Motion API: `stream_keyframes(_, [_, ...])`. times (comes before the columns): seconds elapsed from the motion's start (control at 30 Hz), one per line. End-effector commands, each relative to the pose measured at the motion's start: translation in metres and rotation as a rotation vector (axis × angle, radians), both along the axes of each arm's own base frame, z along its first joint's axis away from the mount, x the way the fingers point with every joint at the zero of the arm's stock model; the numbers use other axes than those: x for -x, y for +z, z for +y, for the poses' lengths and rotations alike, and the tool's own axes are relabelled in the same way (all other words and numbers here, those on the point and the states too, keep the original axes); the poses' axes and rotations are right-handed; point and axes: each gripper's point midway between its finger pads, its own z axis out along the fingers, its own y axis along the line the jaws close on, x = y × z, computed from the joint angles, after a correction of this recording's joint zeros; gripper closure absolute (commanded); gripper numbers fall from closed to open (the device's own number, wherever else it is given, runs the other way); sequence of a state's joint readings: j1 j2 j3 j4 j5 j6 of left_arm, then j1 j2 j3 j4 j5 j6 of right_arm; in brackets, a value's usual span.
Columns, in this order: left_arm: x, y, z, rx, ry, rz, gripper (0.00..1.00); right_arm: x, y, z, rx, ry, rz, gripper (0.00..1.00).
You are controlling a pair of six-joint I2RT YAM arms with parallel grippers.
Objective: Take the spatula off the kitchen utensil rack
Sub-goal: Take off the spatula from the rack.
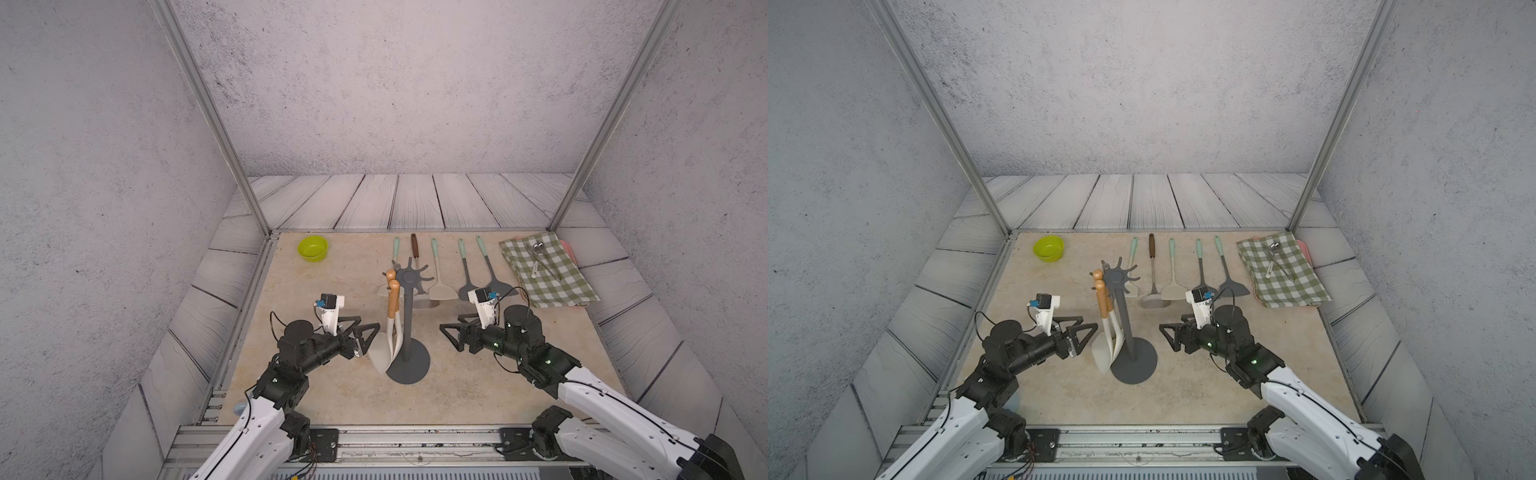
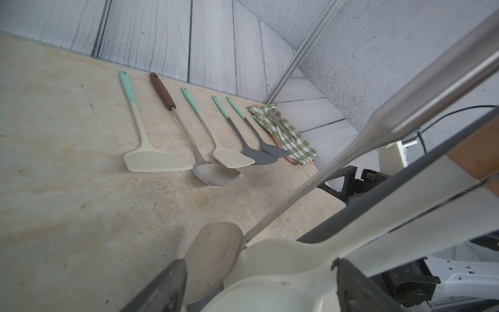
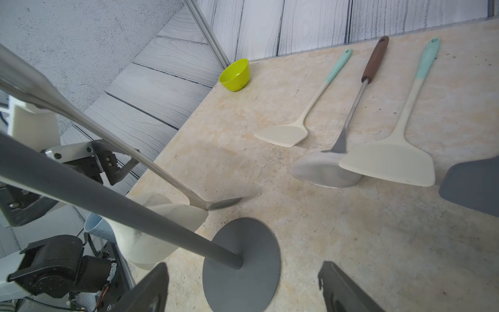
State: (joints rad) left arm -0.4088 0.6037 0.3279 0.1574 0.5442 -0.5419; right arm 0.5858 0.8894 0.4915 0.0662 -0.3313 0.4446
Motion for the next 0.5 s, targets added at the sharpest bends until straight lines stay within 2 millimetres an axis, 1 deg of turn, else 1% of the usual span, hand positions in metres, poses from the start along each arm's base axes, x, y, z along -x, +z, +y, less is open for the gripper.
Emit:
stream_keyframes(0.0, [0.012, 0.011, -0.006, 0.028, -0.063, -0.095, 0.12, -0.004, -0.001, 0.000, -0.002, -0.010, -0.015, 0.11])
stream_keyframes(0.13, [0.026, 0.023, -0.008, 0.071, -0.105, -0.171, 0.14, -0.004, -0.002, 0.000, -0.002, -0.008, -0.017, 0.11])
stream_keyframes(0.3, [0.038, 0.039, -0.013, 0.093, -0.159, -0.234, 0.16, -0.003, -0.001, 0.000, -0.006, -0.007, -0.018, 0.11])
stream_keyframes(0.47, [0.043, 0.044, -0.023, 0.068, -0.227, -0.240, 0.18, -0.003, -0.001, 0.000, -0.008, -0.007, -0.017, 0.11])
